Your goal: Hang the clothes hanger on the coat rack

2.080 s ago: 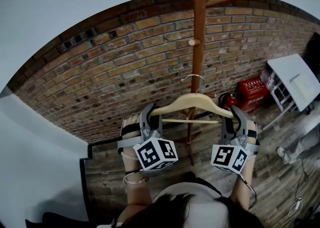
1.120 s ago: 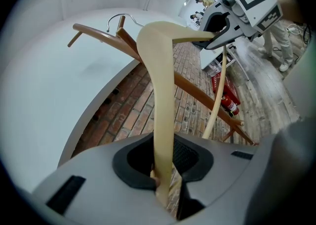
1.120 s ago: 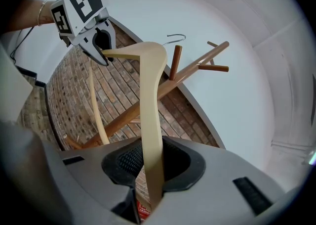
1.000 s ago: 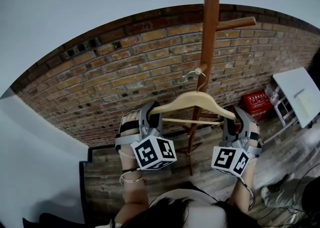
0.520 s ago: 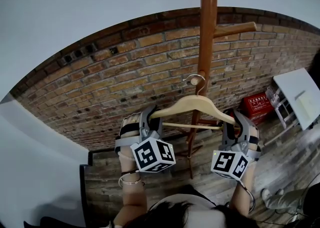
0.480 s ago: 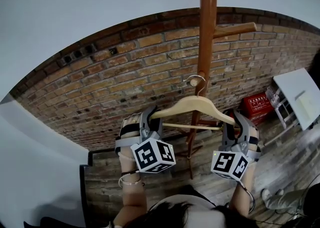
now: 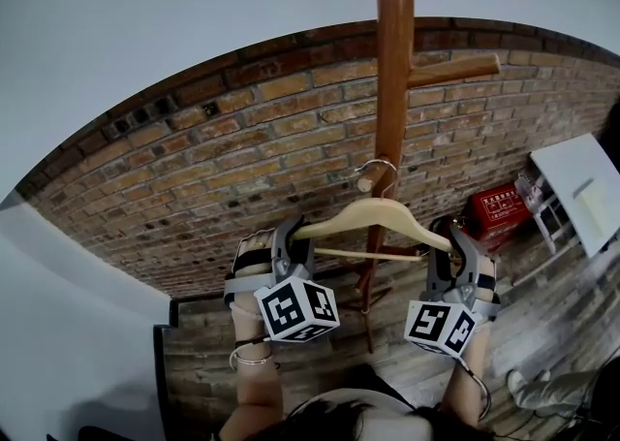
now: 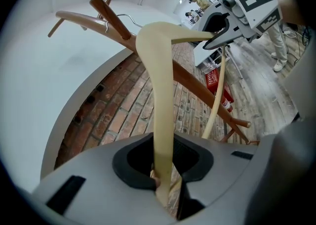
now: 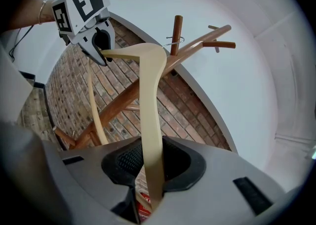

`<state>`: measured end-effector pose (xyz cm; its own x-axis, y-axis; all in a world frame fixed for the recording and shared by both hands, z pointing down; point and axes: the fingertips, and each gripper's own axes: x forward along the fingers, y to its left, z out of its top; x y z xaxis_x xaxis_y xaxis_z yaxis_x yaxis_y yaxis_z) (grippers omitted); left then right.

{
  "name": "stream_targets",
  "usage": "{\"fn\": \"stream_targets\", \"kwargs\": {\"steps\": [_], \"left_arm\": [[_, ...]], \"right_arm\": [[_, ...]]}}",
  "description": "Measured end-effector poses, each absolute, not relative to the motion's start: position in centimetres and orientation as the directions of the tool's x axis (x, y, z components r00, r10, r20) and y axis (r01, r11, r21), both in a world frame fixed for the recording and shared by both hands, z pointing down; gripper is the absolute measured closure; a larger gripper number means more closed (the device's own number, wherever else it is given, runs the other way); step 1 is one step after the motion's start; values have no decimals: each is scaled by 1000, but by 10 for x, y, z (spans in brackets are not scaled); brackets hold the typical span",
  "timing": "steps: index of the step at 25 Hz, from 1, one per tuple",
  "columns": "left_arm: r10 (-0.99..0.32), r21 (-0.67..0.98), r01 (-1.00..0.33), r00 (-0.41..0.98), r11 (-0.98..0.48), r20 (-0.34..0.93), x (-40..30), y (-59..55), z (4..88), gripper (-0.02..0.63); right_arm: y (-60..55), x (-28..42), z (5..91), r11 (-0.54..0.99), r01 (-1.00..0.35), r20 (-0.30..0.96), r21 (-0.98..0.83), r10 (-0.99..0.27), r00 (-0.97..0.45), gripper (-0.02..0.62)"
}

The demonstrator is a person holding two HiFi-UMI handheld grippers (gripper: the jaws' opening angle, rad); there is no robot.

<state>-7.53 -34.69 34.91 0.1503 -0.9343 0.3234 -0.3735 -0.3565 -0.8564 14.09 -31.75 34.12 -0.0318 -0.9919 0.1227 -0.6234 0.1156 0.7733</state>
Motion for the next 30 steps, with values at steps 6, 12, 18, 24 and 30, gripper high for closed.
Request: {"fn": "stream_targets", "kwargs": {"steps": [6, 12, 18, 24, 30], "left_arm": [[-929, -851, -372, 141, -370, 342, -75, -356, 358, 525], [-933, -856, -371, 138, -359, 331, -72, -362, 363, 525], [-943, -865, -377, 140, -332, 301, -71, -364, 364, 525], [-953, -868, -393, 138, -302, 269, -72, -363, 360, 523], [-950, -845, -434, 170, -312, 263, -66, -351, 357, 518]], "right_arm": [[-328, 143, 351, 118, -625, 127, 772, -991, -31, 491], [-333, 146, 357, 111, -635, 130, 765, -991, -16, 491], [-334, 146, 357, 98, -637, 117, 764, -993, -13, 491], [-331, 143, 358, 109, -647, 114, 755, -993, -34, 491], [-327, 145, 357, 100, -637, 101, 764, -994, -35, 491]]}}
